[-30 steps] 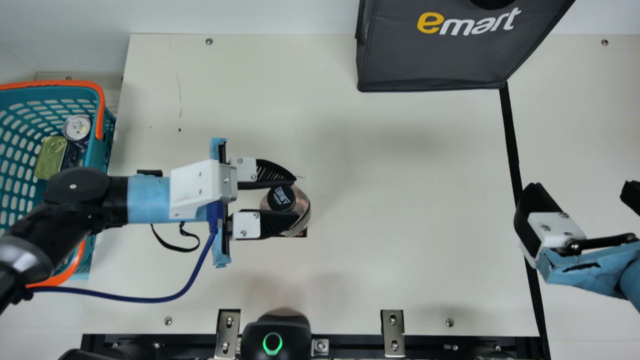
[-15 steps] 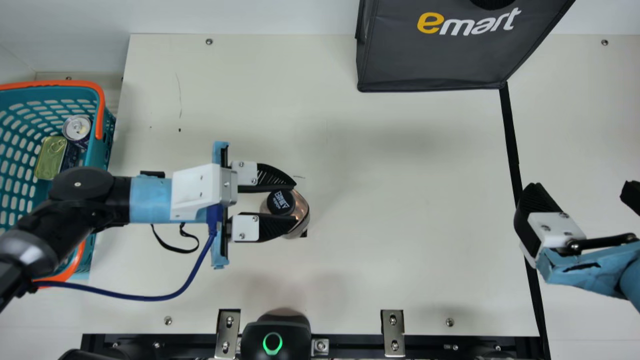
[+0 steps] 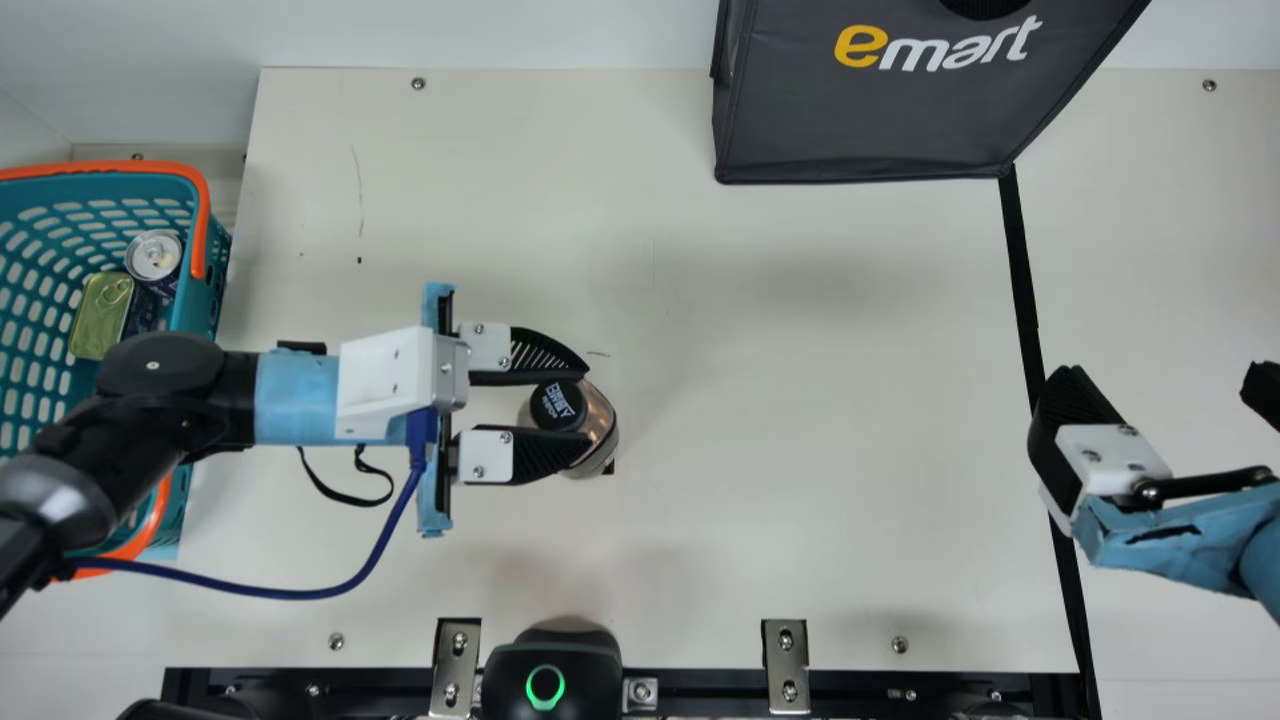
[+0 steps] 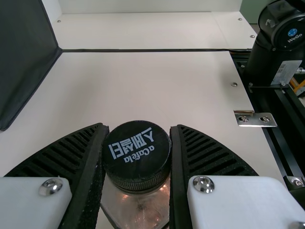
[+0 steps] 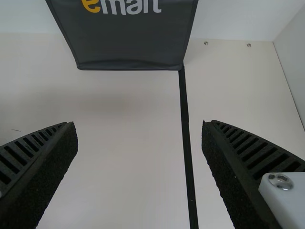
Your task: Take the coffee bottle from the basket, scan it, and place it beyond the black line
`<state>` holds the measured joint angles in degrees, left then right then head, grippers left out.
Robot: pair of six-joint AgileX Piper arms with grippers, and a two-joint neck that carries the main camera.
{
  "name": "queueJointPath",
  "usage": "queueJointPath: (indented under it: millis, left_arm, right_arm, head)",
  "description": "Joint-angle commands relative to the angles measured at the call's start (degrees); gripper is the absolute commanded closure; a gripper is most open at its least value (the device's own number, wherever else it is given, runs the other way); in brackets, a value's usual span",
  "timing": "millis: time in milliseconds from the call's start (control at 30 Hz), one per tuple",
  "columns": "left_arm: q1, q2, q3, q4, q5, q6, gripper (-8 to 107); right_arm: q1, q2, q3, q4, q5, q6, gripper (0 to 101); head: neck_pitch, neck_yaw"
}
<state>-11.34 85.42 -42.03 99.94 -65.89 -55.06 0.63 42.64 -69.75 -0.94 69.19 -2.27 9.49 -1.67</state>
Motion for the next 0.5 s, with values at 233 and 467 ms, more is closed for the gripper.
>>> queueJointPath:
  millis: [233, 467]
  left_arm:
    - [-1.4, -2.2, -0.1, 0.0, 1.0, -1.7, 89]
    - [-2.0, -3.1, -0.3, 0.0, 1.6, -2.7, 89]
  right_arm:
    - [0.0, 0.0, 0.0, 0.0, 0.0, 0.0, 10]
    - [0.0, 0.0, 0.0, 0.0, 0.0, 0.0, 10]
  head:
    - [-1.6, 0.1]
    - [-1.6, 0.1]
